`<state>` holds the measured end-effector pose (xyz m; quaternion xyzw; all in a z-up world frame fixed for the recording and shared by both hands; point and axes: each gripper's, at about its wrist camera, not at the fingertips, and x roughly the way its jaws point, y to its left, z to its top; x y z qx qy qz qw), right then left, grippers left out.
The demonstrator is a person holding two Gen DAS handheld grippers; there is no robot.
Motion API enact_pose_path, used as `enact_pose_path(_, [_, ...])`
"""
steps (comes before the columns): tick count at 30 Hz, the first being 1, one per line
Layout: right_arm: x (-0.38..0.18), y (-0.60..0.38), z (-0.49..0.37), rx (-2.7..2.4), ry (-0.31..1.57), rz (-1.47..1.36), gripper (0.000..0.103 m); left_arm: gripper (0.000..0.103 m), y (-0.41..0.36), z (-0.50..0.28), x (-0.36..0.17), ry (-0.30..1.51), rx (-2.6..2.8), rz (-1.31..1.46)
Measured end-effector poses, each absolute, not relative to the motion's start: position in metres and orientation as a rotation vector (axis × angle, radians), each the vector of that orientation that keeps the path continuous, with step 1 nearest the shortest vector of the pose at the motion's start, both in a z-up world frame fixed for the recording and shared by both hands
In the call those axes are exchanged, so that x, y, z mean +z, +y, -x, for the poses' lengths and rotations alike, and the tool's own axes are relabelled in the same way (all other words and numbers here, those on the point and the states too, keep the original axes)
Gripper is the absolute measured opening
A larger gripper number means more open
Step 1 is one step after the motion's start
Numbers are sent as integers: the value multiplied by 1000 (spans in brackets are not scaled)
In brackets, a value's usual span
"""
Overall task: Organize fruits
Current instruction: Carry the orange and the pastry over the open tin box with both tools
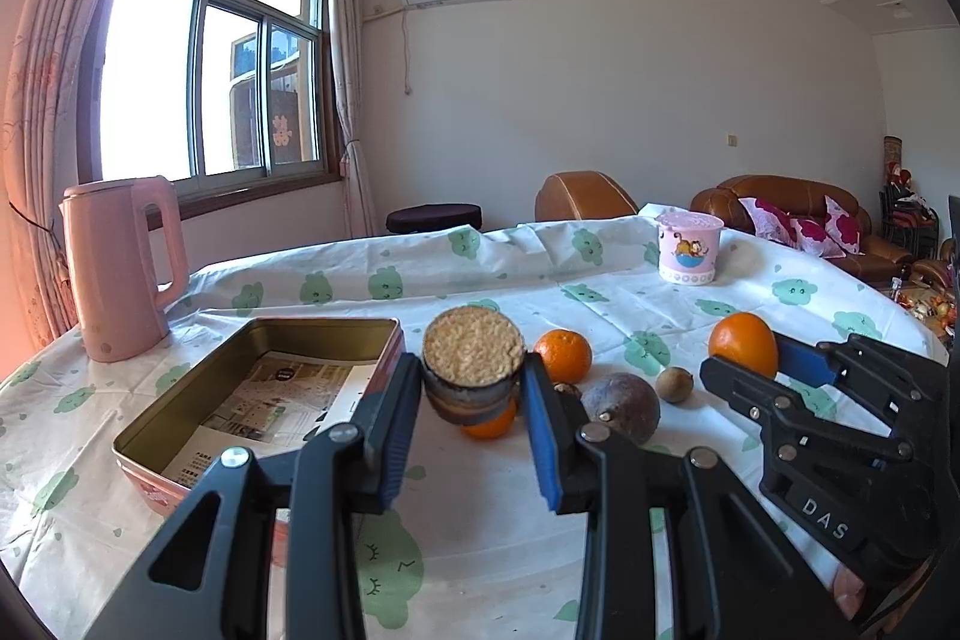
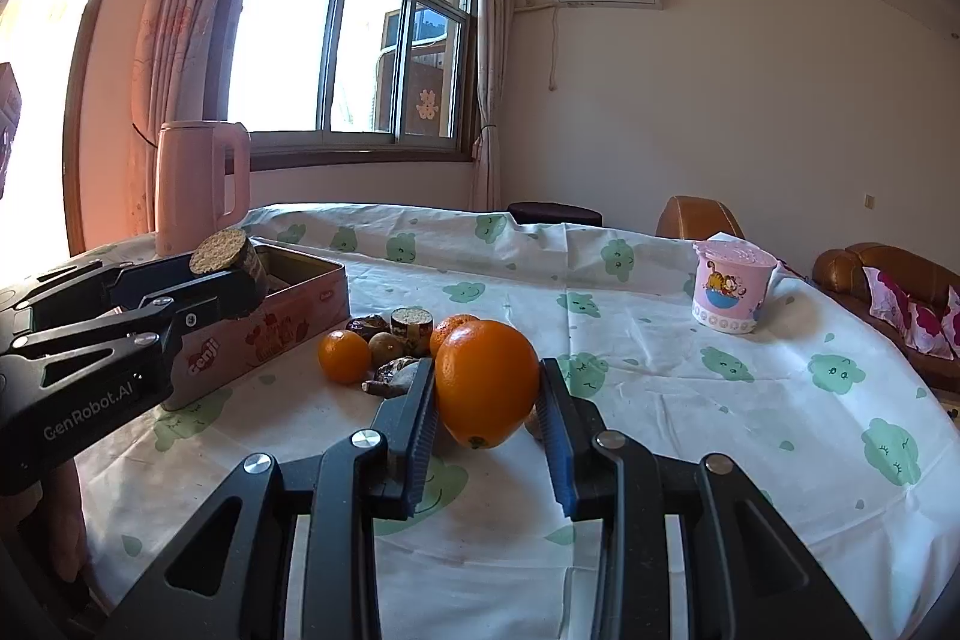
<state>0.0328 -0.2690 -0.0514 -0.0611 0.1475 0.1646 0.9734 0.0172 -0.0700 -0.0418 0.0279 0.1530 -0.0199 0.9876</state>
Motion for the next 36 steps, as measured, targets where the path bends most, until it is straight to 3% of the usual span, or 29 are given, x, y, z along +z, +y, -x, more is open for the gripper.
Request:
enact_pose_path(18, [-50,-269,-29,342,278,127,34,36,-60,-12,-35,274,0,-55])
enact_pose_path(36, [-17,-194,-72,526,422,142,34,36,31,-42,-18,363,173,-16])
